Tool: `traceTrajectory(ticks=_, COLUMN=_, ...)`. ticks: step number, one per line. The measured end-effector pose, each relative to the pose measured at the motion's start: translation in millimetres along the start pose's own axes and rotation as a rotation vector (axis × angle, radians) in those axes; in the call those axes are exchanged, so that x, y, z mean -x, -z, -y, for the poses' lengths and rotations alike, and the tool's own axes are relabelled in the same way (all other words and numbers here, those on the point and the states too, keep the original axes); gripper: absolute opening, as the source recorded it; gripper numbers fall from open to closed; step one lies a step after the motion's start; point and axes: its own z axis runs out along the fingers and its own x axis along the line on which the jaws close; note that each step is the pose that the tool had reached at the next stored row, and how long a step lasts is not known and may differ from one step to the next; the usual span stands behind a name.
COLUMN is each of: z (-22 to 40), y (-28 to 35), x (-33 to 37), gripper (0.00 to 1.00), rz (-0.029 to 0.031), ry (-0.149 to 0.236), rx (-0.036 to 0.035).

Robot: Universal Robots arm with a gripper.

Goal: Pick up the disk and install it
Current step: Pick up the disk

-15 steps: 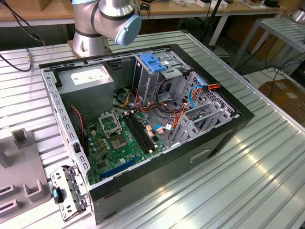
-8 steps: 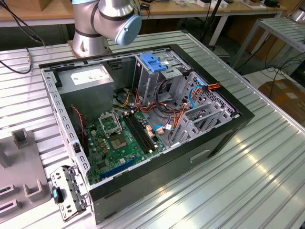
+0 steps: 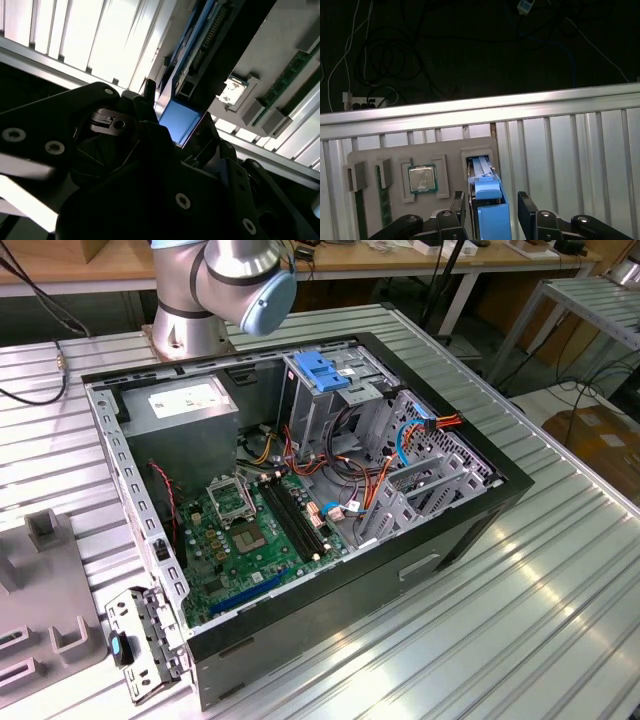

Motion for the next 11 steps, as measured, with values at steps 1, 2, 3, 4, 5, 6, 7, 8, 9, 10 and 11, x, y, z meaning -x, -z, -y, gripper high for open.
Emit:
traceTrajectory(ticks=1, z=-0.6, y=-1.9, x=-0.1, gripper=0.54, rz=0.0004, ry=0.005, rx=0.0002)
traceTrajectory(ticks=2, z=-0.9, y=-3.1, x=-0.2, gripper=0.54, rz=0.0006, ry=0.009, rx=0.0002)
traceTrajectory(ticks=3, z=-0.9, y=-3.9, x=-0.2, gripper=0.54, rz=0.0006, ry=0.013, rx=0.0004)
traceTrajectory(ticks=4, z=-0.9, y=-4.6, x=-0.2, gripper=0.54, rz=0.0006, ry=0.016, rx=0.0005)
traceTrajectory(ticks=5, z=-0.9, y=-4.9, x=-0.2, gripper=0.54, rz=0.0004, ry=0.017, rx=0.0009)
traceTrajectory(ticks=6, z=-0.9, y=-5.2, x=-0.2, gripper=0.54, rz=0.0004, ry=0.017, rx=0.0009)
traceTrajectory(ticks=7, z=-1.0, y=-5.5, x=-0.2, gripper=0.54, rz=0.0005, ry=0.017, rx=0.0007)
traceTrajectory(ticks=8, z=-0.9, y=-5.8, x=-0.2, gripper=0.54, rz=0.0006, ry=0.017, rx=0.0006)
traceTrajectory(ticks=9, z=-0.9, y=-5.9, x=-0.2, gripper=0.54, rz=0.0005, ry=0.017, rx=0.0007)
traceTrajectory(ticks=10, z=-0.9, y=-6.0, x=-0.2, gripper=0.54, rz=0.0005, ry=0.017, rx=0.0006)
traceTrajectory(ticks=11, z=-0.9, y=-6.2, x=-0.2, gripper=0.54, rz=0.0006, ry=0.017, rx=0.0006)
